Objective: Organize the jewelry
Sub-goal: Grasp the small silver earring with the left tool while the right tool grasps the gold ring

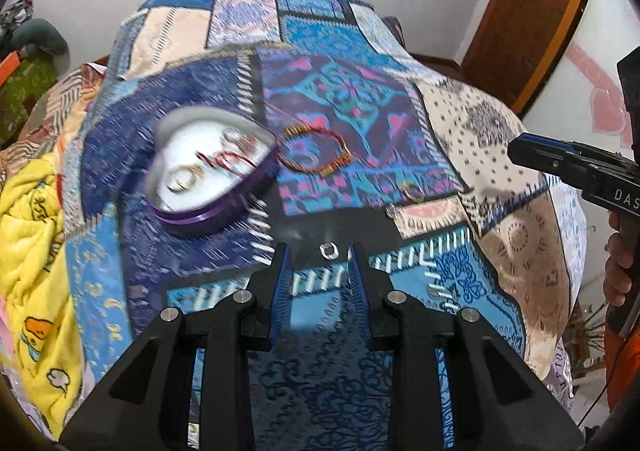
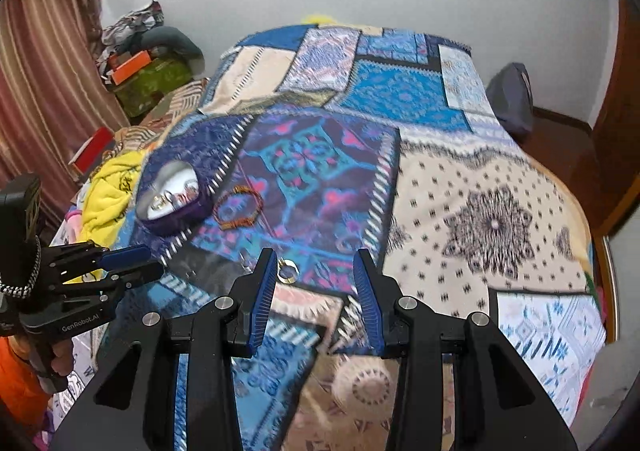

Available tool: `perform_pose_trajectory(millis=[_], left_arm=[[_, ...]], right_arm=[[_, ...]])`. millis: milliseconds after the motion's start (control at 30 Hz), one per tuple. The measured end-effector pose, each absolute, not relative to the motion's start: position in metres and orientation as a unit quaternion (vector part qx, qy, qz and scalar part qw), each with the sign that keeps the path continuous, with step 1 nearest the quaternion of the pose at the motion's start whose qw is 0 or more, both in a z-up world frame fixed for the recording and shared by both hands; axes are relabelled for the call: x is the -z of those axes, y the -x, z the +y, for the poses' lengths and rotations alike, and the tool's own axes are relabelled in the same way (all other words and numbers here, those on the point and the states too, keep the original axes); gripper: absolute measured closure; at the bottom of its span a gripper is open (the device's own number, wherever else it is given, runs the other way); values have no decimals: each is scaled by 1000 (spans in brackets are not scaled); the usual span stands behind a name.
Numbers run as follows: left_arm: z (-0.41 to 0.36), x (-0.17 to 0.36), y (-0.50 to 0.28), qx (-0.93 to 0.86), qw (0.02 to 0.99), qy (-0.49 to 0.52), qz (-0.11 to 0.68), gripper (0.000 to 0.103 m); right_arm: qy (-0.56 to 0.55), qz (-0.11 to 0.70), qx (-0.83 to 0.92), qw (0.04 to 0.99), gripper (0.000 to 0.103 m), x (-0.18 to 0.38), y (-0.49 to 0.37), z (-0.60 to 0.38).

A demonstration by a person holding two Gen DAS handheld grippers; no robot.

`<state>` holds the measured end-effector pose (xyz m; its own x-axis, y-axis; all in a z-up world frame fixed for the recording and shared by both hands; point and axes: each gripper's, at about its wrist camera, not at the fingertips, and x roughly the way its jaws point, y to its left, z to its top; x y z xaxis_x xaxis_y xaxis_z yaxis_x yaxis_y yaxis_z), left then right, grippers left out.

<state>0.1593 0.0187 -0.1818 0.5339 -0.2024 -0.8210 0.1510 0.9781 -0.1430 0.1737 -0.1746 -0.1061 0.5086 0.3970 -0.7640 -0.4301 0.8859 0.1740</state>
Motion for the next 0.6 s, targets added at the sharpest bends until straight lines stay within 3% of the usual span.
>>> perform_pose_trajectory(millis=[600], left_arm=[[-2, 210, -174, 109, 863, -3, 492, 75]], right_arm=[[29, 490, -285, 824, 67, 158, -184, -149]])
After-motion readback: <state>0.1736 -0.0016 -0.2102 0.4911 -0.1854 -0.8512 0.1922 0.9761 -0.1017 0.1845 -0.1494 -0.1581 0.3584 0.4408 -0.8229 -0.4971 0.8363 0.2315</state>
